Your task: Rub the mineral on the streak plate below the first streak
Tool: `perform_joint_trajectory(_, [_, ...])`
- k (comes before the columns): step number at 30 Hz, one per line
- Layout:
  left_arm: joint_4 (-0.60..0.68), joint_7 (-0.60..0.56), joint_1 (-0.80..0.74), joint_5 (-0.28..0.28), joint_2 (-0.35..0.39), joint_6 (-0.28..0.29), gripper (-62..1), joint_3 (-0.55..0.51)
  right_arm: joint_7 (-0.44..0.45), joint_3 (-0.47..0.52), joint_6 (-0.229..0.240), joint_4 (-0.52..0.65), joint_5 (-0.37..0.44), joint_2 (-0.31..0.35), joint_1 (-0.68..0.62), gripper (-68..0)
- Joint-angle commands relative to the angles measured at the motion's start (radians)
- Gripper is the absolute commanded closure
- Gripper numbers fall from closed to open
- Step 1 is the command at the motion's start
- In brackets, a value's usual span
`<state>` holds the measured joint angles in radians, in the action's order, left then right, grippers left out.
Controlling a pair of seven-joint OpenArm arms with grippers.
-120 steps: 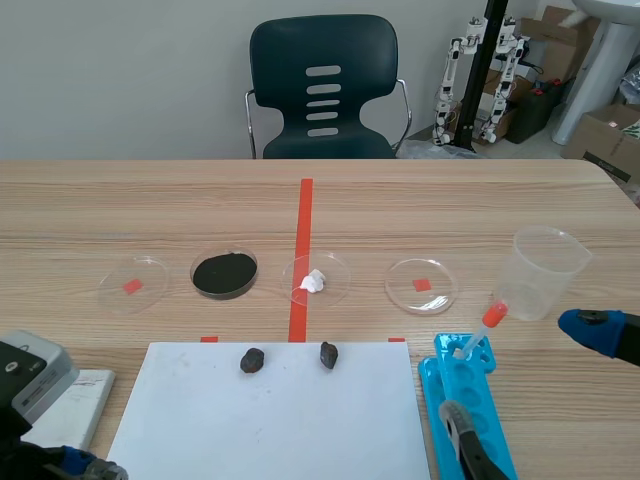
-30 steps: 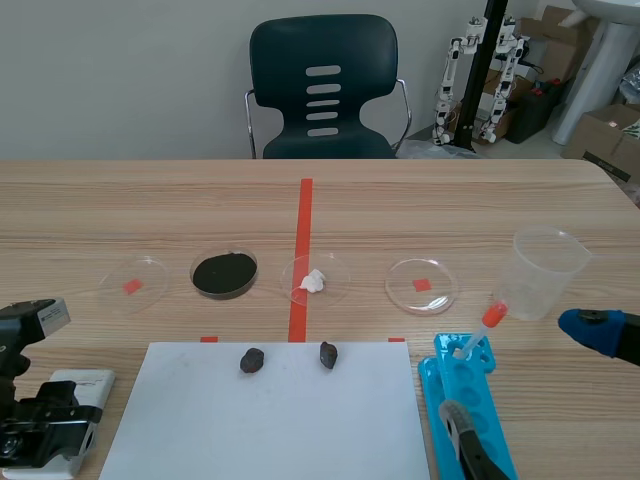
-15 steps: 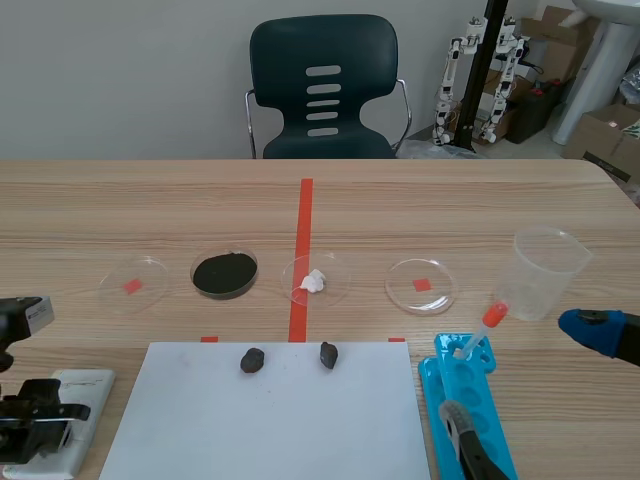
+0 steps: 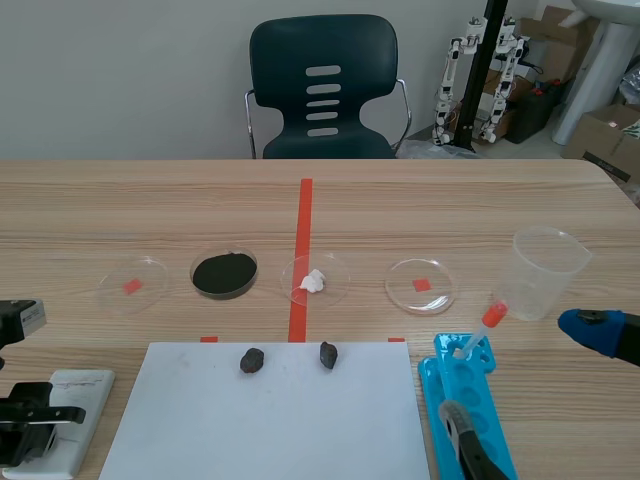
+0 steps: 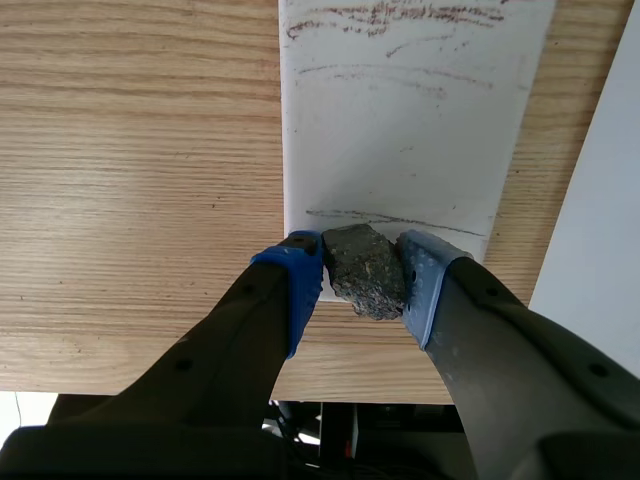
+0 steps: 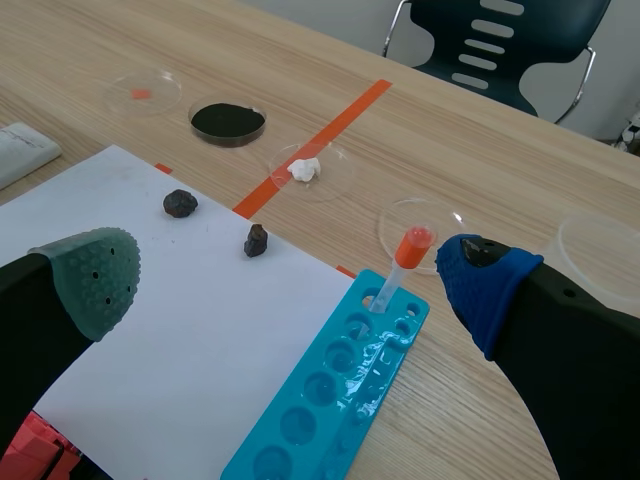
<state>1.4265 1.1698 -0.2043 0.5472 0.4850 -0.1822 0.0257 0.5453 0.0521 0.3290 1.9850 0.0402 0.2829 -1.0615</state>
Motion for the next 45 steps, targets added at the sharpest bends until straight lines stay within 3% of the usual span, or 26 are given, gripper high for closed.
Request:
perform_joint_trajectory(1, [-0.005, 0.027, -0.012, -0.047, 0.009, -0.032, -8.5, -0.002, 0.014, 0.006, -0.003, 0.011, 0.008, 0.005, 0.000, -62.3])
perform_joint_trajectory(6, [-0.005, 0.029, -0.012, -0.077, 0.008, -0.055, -8.5, -0.002, 0.014, 0.006, -0.003, 0.011, 0.008, 0.005, 0.000, -62.3])
perform_joint_trajectory(8, [-0.005, 0.022, -0.012, -0.039, 0.008, -0.024, -8.5, -0.002, 0.014, 0.006, -0.003, 0.011, 0.008, 0.005, 0.000, -62.3])
perform_joint_trajectory(10, [-0.005, 0.000, -0.012, 0.042, 0.008, 0.027, -8.5, -0.002, 0.014, 0.006, -0.003, 0.011, 0.008, 0.005, 0.000, -62.3])
perform_joint_trajectory(13, [-0.005, -0.005, -0.012, 0.118, 0.008, 0.078, -8.5, -0.001, 0.014, 0.006, -0.003, 0.011, 0.008, 0.005, 0.000, -62.3])
perform_joint_trajectory(16, [-0.005, -0.019, -0.012, 0.168, 0.008, 0.104, -8.5, 0.006, 0.014, 0.006, -0.003, 0.011, 0.008, 0.005, 0.000, -62.3])
perform_joint_trajectory(20, [-0.005, -0.030, -0.011, 0.193, 0.008, 0.104, -8.5, 0.024, 0.014, 0.006, -0.003, 0.011, 0.008, 0.005, 0.000, -62.3])
perform_joint_trajectory(24, [-0.005, -0.027, -0.011, 0.145, 0.009, 0.076, -8.5, 0.031, 0.014, 0.006, -0.003, 0.011, 0.008, 0.005, 0.000, -62.3])
perform_joint_trajectory(29, [-0.005, 0.010, -0.011, -0.015, 0.009, -0.002, -8.5, 0.031, 0.014, 0.006, -0.003, 0.011, 0.008, 0.005, 0.000, -62.3])
perform_joint_trajectory(35, [-0.005, 0.011, -0.011, -0.121, 0.009, -0.059, -8.5, 0.031, 0.014, 0.006, -0.003, 0.011, 0.008, 0.005, 0.000, -62.3])
perform_joint_trajectory(41, [-0.005, 0.025, -0.011, -0.150, 0.009, -0.068, -8.5, 0.031, 0.014, 0.006, -0.003, 0.011, 0.008, 0.005, 0.000, -62.3])
perform_joint_trajectory(43, [-0.005, 0.025, -0.011, -0.132, 0.009, -0.054, -8.5, 0.031, 0.014, 0.006, -0.003, 0.011, 0.008, 0.005, 0.000, -62.3])
perform_joint_trajectory(45, [-0.005, 0.019, -0.011, -0.068, 0.009, -0.013, -8.5, 0.031, 0.014, 0.006, -0.003, 0.011, 0.008, 0.005, 0.000, -62.3])
